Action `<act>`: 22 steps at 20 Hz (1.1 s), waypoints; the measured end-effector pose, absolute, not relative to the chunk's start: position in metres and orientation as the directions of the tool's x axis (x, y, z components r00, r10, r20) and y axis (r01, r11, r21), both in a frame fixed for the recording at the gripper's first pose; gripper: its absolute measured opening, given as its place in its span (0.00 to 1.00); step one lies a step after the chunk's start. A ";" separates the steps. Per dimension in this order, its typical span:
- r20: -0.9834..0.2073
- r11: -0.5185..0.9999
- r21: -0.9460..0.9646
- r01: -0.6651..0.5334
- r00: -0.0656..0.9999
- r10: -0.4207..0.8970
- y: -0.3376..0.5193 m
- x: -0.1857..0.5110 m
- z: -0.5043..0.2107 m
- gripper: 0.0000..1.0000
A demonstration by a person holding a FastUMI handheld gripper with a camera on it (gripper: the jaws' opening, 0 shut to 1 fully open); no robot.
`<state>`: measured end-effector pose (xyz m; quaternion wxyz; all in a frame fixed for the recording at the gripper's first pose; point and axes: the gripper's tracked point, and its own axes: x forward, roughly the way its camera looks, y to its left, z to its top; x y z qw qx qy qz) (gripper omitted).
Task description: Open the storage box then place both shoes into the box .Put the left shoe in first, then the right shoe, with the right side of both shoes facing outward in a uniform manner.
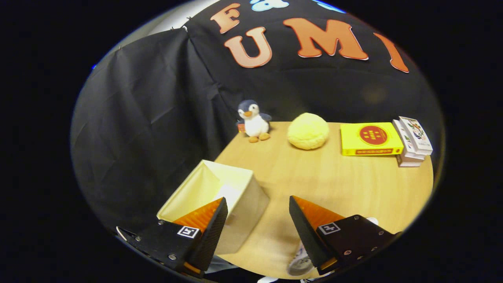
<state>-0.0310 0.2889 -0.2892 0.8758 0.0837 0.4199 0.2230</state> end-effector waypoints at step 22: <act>-0.870 0.960 0.076 -0.268 0.452 0.195 0.157 -0.119 -0.458 0.50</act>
